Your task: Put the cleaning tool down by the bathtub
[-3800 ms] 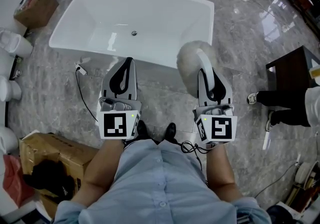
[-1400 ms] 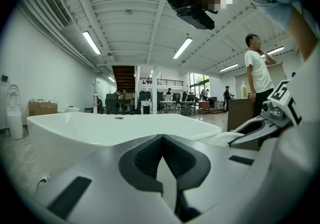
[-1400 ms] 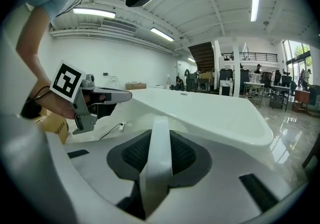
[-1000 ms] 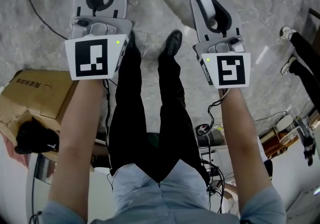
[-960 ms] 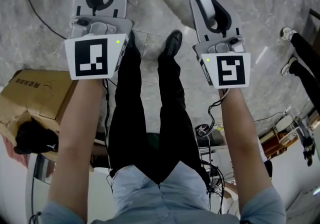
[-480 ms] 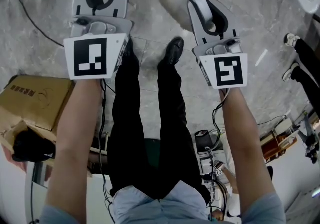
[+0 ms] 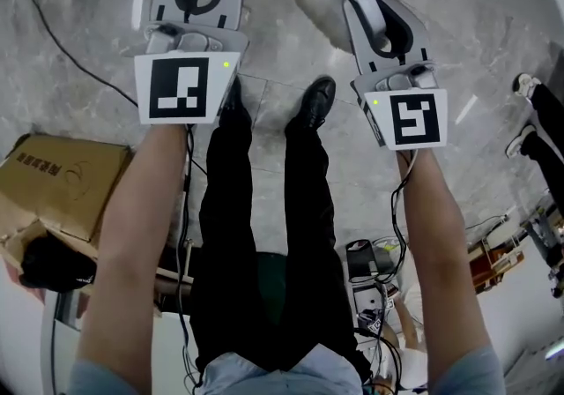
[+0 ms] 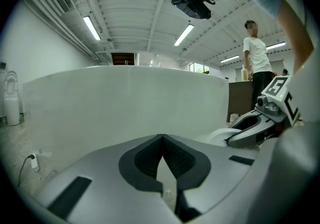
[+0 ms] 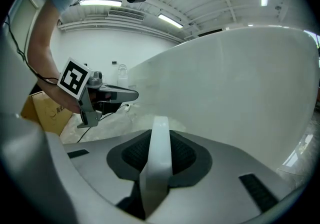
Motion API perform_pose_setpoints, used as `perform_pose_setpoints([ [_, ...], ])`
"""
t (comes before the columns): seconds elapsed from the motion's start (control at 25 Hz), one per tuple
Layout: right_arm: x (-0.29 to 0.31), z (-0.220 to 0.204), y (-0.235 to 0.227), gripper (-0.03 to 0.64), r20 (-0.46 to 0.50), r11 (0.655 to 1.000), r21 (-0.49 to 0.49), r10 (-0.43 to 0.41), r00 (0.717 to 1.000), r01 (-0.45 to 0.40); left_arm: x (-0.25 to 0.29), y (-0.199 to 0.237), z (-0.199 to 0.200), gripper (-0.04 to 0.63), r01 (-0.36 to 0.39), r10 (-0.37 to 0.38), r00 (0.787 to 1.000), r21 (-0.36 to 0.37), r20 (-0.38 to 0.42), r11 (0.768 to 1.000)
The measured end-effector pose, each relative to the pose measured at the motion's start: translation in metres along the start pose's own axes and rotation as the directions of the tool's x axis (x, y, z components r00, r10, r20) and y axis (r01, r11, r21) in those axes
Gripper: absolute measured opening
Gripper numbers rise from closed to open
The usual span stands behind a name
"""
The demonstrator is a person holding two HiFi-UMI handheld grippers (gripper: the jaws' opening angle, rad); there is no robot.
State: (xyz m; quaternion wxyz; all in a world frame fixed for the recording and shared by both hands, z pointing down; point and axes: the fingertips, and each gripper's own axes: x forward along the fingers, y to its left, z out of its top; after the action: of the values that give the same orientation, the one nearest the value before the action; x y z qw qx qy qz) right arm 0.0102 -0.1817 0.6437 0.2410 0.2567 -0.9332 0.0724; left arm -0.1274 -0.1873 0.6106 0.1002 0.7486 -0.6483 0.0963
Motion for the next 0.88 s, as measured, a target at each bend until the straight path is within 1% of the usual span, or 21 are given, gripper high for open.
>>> perform_pose_setpoints([
  [0.08, 0.005, -0.015, 0.001, 0.101, -0.045, 1.000, 0.000, 0.013, 0.999, -0.013, 0.004, 0.001, -0.008, 0.015, 0.002, -0.002, 1.000, 0.002, -0.002, 1.000],
  [0.16, 0.012, -0.026, 0.002, 0.101, -0.065, 1.000, 0.000, 0.020, 0.998, -0.020, 0.007, 0.000, -0.015, 0.015, 0.007, -0.007, 1.000, 0.005, 0.000, 1.000],
  [0.28, 0.021, -0.044, 0.004, 0.101, -0.085, 1.000, 0.003, 0.023, 0.996, -0.023, 0.012, 0.001, -0.025, 0.015, 0.011, -0.011, 1.000, 0.003, -0.003, 1.000],
  [0.56, 0.039, -0.084, 0.006, 0.101, -0.131, 1.000, 0.006, -0.007, 0.991, 0.008, 0.014, 0.002, -0.054, 0.015, 0.027, -0.027, 0.999, 0.004, -0.020, 1.000],
  [0.88, 0.060, -0.110, 0.003, 0.103, -0.176, 1.000, -0.001, 0.001, 0.984, -0.001, 0.026, 0.000, -0.075, 0.015, 0.049, -0.048, 0.998, 0.026, -0.033, 0.998],
])
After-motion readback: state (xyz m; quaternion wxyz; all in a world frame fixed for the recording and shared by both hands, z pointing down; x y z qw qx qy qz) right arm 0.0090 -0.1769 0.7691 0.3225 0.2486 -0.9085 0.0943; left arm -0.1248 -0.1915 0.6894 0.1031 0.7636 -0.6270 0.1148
